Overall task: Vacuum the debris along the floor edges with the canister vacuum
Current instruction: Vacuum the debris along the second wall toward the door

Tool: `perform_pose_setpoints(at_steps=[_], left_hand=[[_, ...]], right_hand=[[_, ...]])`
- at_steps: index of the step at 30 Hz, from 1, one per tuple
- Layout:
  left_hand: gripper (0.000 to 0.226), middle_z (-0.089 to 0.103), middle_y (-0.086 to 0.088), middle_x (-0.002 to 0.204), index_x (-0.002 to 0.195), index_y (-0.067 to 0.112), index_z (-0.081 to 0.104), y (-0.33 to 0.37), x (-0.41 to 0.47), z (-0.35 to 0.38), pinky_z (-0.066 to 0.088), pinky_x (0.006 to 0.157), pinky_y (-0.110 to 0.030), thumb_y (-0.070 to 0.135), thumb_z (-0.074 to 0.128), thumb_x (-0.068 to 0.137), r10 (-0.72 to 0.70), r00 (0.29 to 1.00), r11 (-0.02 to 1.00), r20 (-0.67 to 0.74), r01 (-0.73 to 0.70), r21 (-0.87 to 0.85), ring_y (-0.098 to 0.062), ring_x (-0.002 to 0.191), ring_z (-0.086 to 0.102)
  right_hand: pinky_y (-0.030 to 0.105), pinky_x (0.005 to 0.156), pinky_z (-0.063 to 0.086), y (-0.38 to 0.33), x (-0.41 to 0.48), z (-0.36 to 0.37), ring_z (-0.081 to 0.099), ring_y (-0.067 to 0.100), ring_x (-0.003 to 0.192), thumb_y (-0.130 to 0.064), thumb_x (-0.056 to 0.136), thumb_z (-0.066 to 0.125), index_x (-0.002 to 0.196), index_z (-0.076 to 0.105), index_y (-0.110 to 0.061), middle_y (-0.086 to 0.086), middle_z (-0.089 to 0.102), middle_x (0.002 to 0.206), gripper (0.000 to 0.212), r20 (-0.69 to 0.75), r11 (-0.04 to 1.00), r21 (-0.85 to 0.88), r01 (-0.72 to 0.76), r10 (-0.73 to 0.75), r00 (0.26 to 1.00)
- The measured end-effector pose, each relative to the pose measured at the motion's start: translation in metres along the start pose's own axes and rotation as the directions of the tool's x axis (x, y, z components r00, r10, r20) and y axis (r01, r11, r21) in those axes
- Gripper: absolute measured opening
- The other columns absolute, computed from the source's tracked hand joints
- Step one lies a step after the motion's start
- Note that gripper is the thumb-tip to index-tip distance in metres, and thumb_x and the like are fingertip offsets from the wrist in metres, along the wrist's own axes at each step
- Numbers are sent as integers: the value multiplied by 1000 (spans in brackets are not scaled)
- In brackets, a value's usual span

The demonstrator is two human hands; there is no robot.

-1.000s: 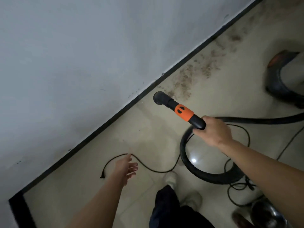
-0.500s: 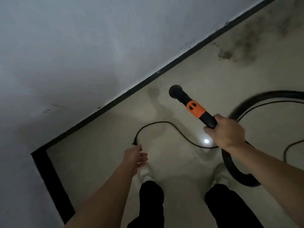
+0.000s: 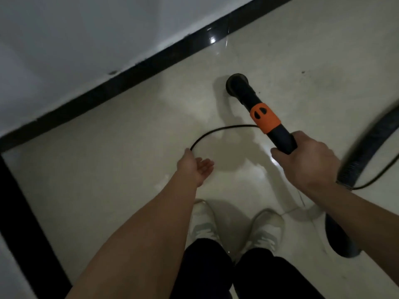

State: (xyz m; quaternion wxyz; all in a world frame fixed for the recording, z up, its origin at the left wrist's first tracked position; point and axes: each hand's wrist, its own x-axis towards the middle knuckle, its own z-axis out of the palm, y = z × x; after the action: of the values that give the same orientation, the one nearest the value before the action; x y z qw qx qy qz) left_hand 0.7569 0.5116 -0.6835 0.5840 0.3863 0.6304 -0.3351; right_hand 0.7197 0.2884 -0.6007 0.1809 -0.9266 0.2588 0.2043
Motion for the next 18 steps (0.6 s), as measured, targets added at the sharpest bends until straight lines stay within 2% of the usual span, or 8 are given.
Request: perform_pose_setpoints(at_steps=[3,5,7,9,11,13,15,18], left_hand=[[57,55,-19,87,100,-7,49,11,42,8,51,67,-45,50,37,100,-5,998,989,-63,-4,-146,-32,73,57],[40,55,-20,85,81,-3,47,16,65,4,55,72,-45,32,45,101,8,990,987,-141,-30,-158,-30,70,55],[27,58,-20,96,73,6,43,20,80,-5,57,75,-30,9,50,98,33,987,981,-158,-62,-186,-24,71,54],[15,55,-14,96,85,8,46,20,78,-18,56,67,-23,7,43,100,94,981,979,-167,-121,-162,-18,72,55],[9,56,-12,102,107,11,47,24,60,-34,56,76,-36,14,41,101,144,959,976,-245,-179,-126,-23,83,59],[19,60,-15,104,113,10,47,30,34,-48,53,83,-45,22,42,100,143,951,966,-275,-194,-168,-27,86,62],[18,62,-13,90,105,8,45,40,-5,-58,50,83,-46,23,36,100,179,952,962,-248,-222,-159,-27,76,64],[19,48,-10,67,88,7,43,67,-69,-71,53,65,-42,18,34,100,278,925,941,-260,-317,-120,-24,56,51]], right_hand=[[29,54,31,0,14,21,46,19,50,-40,79,71,86,58,-17,-1,51,58,27,-52,1000,9,19,-18,998],[25,50,27,-1,23,31,46,15,49,-40,78,71,85,58,-18,-3,51,57,26,-66,999,16,44,-43,997],[22,49,26,-3,28,35,48,13,49,-40,78,72,84,58,-19,-4,51,57,26,-62,998,17,66,-65,996],[23,49,27,-7,31,34,48,15,49,-40,77,72,81,56,-19,-4,51,57,27,-57,996,6,88,-87,995],[24,50,29,-11,30,25,48,16,48,-39,77,72,79,55,-19,-3,50,56,27,-41,994,-11,110,-111,993],[23,50,27,-16,24,9,46,15,48,-37,77,73,79,54,-19,-3,49,56,26,-16,992,-17,129,-129,991],[23,49,29,-23,14,-13,47,17,47,-35,77,74,79,54,-18,-2,50,56,26,10,989,-9,148,-148,989],[27,50,36,-41,-6,-50,51,21,50,-31,76,74,77,53,-18,0,54,57,24,54,988,32,152,-154,987]])
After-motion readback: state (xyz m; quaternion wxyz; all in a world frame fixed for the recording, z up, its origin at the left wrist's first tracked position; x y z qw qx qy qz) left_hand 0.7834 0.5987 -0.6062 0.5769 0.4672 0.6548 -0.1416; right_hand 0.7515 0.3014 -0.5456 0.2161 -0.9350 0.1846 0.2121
